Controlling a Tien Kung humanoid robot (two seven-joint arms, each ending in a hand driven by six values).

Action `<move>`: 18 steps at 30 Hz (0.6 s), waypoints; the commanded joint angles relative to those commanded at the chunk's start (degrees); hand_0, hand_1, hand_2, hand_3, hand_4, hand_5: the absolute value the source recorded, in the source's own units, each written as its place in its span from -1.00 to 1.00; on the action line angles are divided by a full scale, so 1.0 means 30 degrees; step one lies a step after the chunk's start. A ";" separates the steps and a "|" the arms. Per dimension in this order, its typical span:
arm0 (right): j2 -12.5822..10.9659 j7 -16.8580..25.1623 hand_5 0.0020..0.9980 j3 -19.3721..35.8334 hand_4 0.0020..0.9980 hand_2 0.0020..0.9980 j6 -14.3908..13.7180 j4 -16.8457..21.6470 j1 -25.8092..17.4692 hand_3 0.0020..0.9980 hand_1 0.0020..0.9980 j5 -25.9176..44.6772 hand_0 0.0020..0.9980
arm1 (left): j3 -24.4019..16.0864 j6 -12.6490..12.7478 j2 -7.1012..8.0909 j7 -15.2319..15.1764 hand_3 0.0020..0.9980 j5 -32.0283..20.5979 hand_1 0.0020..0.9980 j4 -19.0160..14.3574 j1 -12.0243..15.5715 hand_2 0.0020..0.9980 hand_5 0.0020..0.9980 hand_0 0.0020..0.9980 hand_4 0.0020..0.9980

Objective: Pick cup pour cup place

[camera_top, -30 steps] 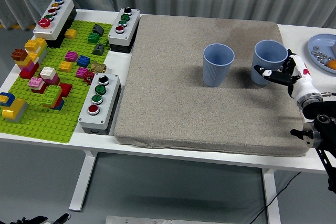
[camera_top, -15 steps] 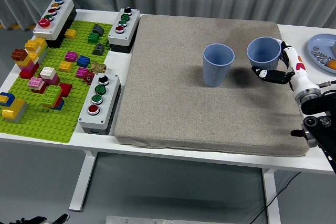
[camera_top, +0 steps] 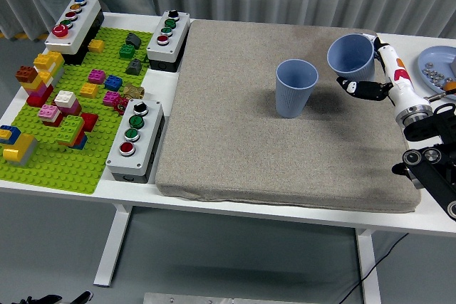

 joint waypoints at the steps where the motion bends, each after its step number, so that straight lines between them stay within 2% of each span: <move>1: 0.0025 -0.0008 -0.85 -0.0014 0.48 0.50 -0.0028 0.0012 0.0001 0.50 0.57 -0.0088 0.76 | 0.0005 -0.0001 -0.0001 -0.0001 0.32 -0.0005 0.52 0.0000 -0.0005 0.63 1.00 0.54 -0.01; 18: 0.0090 0.0027 -0.84 -0.0240 0.46 0.45 -0.0394 0.0290 0.0270 0.47 0.56 -0.2032 0.76 | 0.0045 -0.0010 0.0011 -0.0012 0.32 -0.0086 0.52 0.0000 -0.0045 0.63 1.00 0.54 -0.01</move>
